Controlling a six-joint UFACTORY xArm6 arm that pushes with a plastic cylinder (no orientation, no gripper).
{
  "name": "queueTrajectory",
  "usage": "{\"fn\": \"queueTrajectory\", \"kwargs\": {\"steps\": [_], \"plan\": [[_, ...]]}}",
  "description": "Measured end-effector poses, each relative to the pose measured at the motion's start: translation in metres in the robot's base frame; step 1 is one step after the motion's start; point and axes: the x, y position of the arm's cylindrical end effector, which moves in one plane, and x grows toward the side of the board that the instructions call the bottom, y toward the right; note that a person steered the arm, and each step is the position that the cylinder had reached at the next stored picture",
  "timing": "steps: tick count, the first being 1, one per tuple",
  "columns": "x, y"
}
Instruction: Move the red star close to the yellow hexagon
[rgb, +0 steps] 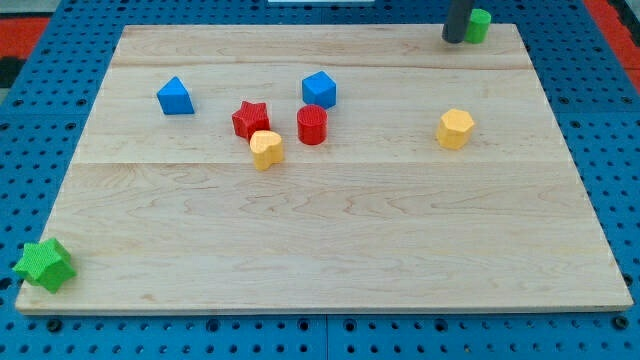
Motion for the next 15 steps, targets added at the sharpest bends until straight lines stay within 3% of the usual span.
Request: {"fn": "queueTrajectory", "kwargs": {"steps": [1,4,6,7,8,10,11,12,13,15], "plan": [[0.015,-0.027],[0.094,-0.191],[0.146,-0.214],[0.147,-0.294],[0.162,-0.328],[0.202,-0.348],[0.199,-0.386],[0.222,-0.408],[0.25,-0.392],[0.247,-0.376]]}}
